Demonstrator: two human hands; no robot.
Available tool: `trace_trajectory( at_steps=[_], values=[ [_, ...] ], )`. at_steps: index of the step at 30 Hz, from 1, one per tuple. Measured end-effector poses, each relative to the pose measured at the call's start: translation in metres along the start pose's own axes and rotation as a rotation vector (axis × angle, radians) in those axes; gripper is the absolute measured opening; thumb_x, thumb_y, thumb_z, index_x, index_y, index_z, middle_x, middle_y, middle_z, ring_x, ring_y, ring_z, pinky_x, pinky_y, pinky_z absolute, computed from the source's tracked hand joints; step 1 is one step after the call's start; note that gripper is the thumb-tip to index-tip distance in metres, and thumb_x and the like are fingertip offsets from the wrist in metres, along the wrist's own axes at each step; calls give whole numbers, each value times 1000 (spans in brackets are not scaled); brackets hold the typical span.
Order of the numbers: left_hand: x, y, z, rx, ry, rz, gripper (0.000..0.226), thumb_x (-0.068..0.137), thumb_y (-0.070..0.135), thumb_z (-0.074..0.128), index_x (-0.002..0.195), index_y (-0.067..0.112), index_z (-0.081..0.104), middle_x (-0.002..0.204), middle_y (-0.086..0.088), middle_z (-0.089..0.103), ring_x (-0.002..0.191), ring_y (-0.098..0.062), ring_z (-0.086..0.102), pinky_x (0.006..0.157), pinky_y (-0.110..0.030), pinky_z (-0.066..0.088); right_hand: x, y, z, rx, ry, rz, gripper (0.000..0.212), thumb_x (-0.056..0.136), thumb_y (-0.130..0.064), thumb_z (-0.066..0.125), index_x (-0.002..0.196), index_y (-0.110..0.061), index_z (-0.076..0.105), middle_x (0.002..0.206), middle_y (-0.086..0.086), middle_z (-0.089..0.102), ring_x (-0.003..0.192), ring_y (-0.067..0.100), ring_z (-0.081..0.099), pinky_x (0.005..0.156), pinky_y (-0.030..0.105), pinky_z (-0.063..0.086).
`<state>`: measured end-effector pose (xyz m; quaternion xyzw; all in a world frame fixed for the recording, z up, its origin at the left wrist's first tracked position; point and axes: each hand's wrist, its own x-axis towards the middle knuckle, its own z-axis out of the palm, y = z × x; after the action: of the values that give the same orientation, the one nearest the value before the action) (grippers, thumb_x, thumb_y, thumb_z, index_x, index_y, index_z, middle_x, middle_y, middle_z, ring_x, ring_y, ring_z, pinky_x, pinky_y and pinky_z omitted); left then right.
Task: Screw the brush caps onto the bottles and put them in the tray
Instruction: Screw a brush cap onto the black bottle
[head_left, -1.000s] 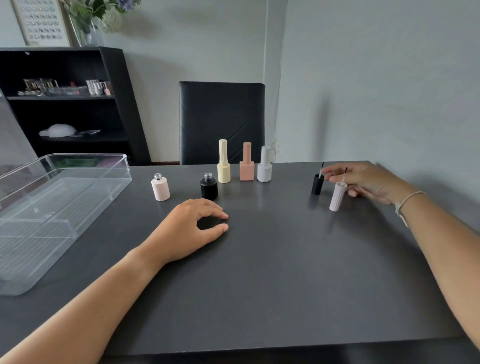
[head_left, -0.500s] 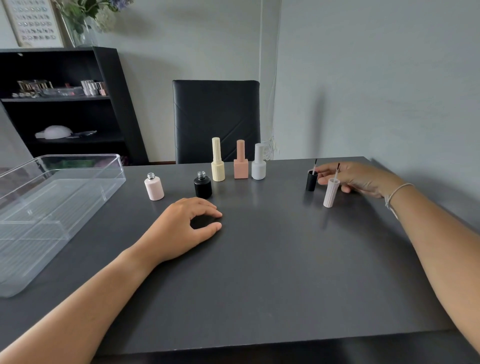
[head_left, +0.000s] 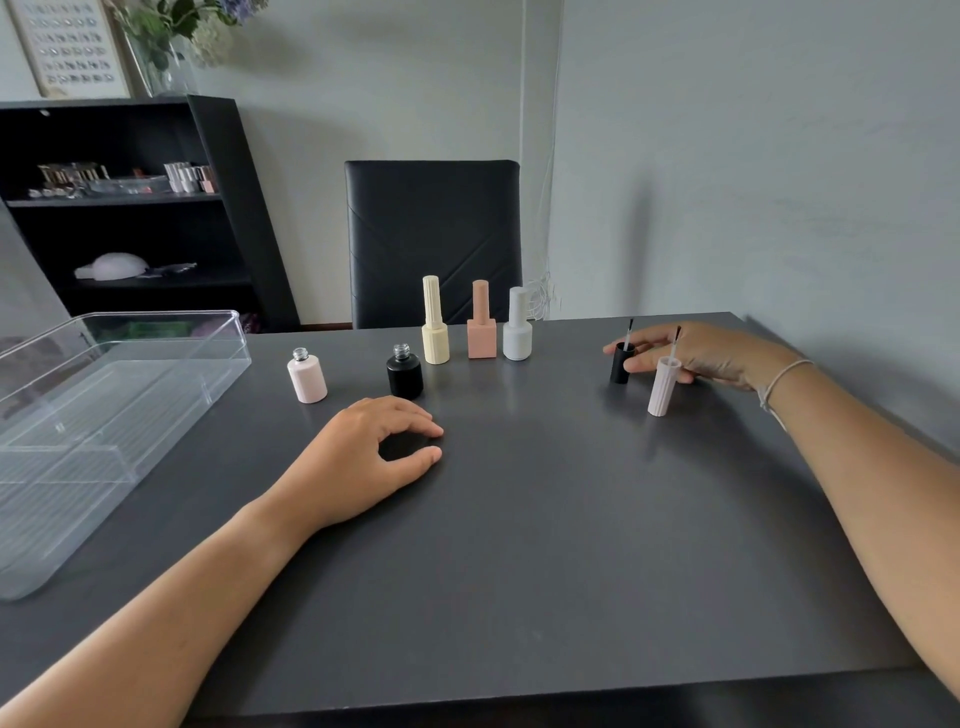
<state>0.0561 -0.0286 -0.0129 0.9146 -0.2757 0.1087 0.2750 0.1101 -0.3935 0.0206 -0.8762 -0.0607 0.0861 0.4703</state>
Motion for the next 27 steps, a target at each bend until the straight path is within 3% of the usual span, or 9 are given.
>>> trace_trajectory(
  at_steps=[5, 8, 11, 13, 16, 19, 23, 27],
  values=[
    [0, 1, 0, -6, 9, -1, 18, 79, 32, 67, 97, 33, 69, 106, 22, 58, 103, 1, 52, 87, -4, 31, 1, 3, 0, 59, 52, 9, 25, 81, -13, 65, 106, -18, 68, 54, -15, 62, 33, 3, 34, 37, 12, 24],
    [0, 0, 0, -10, 7, -3, 18, 80, 32, 67, 97, 33, 69, 105, 24, 58, 103, 2, 51, 87, -4, 31, 3, 6, 0, 110, 116, 14, 26, 81, -15, 66, 107, -17, 68, 75, -4, 63, 36, 4, 31, 41, 17, 26],
    [-1, 0, 0, -32, 12, -4, 17, 80, 31, 68, 96, 33, 69, 104, 25, 58, 102, 5, 52, 87, -3, 31, 2, 7, -4, 227, 184, -8, 18, 83, -13, 64, 100, -17, 70, 93, -4, 67, 39, 3, 37, 39, 14, 30],
    [-1, 1, -2, -82, 36, -7, 15, 79, 27, 68, 92, 36, 68, 100, 27, 59, 100, 8, 53, 85, -1, 33, 0, 6, -8, 238, 259, -16, 20, 83, -16, 64, 103, -16, 69, 94, 0, 65, 41, 3, 41, 38, 13, 33],
    [-1, 2, -2, -166, 126, -36, 14, 78, 23, 68, 81, 37, 65, 92, 20, 64, 89, 3, 58, 81, -9, 43, -5, -3, -17, 262, 406, -78, 30, 84, -19, 63, 113, -10, 64, 87, -2, 64, 54, 9, 44, 39, 12, 34],
    [1, 2, -2, -195, 286, -112, 13, 78, 22, 69, 73, 32, 62, 83, 13, 63, 78, -6, 59, 71, -11, 46, -12, -23, -20, 293, 519, -198, 26, 84, -22, 64, 109, -14, 67, 89, -4, 64, 55, 8, 45, 39, 12, 33],
    [6, -1, -4, -167, 490, -152, 18, 77, 17, 70, 72, 27, 55, 80, 11, 55, 73, -14, 54, 63, -10, 41, -20, -61, -1, 297, 494, -334, 9, 84, -21, 64, 88, -26, 70, 87, -4, 64, 52, 5, 46, 40, 13, 32],
    [10, -6, -4, -131, 556, -166, 21, 77, 20, 70, 91, 24, 55, 94, 7, 48, 83, -14, 50, 66, -14, 40, -22, -87, 31, 241, 376, -373, 9, 82, -20, 66, 88, -25, 70, 90, 2, 64, 55, 8, 45, 42, 15, 32]
  ],
)
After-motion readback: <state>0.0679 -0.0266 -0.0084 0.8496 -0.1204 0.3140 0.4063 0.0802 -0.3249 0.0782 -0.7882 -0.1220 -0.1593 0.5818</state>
